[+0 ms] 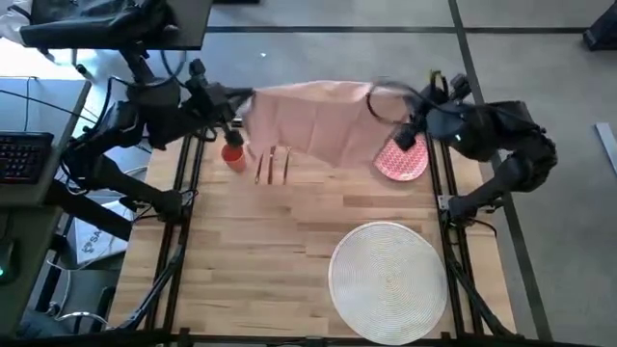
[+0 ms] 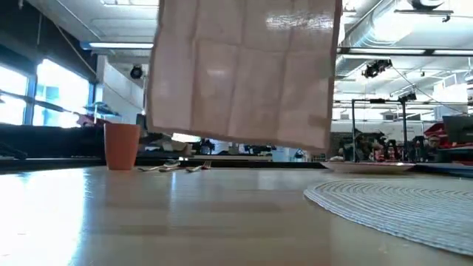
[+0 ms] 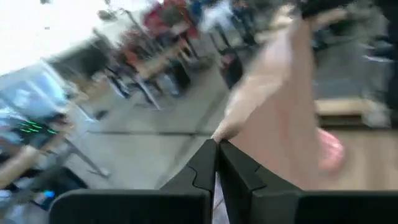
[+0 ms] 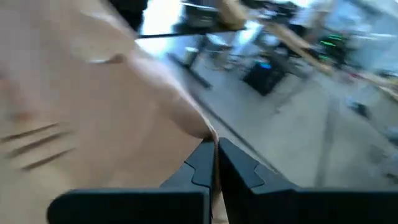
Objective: Set table place
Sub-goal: Fold pink table napkin
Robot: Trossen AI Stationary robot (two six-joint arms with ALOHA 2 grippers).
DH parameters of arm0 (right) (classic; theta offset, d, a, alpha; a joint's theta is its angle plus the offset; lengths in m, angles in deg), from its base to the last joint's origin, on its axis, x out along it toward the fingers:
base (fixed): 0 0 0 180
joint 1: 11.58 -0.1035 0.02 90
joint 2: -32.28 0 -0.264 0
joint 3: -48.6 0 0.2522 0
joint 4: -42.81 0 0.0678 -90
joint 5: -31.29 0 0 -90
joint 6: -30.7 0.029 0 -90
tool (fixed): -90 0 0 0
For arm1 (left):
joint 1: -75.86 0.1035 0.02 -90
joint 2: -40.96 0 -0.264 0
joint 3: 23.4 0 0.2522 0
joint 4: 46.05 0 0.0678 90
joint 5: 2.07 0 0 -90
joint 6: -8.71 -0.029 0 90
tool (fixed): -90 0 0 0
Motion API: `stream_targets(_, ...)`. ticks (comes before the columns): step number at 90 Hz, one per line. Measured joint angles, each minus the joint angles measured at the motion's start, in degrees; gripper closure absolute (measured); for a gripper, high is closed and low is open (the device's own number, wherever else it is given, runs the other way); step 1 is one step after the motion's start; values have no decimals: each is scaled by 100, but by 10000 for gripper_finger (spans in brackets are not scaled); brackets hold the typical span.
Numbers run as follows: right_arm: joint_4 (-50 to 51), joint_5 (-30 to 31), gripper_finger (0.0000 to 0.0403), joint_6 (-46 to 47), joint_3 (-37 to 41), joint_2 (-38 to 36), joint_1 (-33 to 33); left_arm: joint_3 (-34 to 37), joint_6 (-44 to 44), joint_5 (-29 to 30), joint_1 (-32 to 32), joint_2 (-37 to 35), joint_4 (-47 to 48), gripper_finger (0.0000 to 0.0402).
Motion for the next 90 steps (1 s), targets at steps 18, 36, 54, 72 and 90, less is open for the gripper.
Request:
stream_targets(18,414,-759,403,1064,1143,-11,-979,365,1864,-840,-623,-3,2117,401)
stream_targets(36,-507,-2022,403,1752,3290,-33,-1592,1884,3007,-1598,-1560,20,2101,401)
stream_targets(54,-2712,-3473,403,1918,5114,-31,-2089,3326,3913,-2083,-2380,70,1011,401)
stream_targets(72,-3668,-4455,403,2640,5948,-25,-2516,4088,4864,-2834,-2994,68,91,401)
stream_targets(90,-3867,-4955,403,2953,6049,-25,-2861,4529,5596,-3513,-3453,67,-816,401)
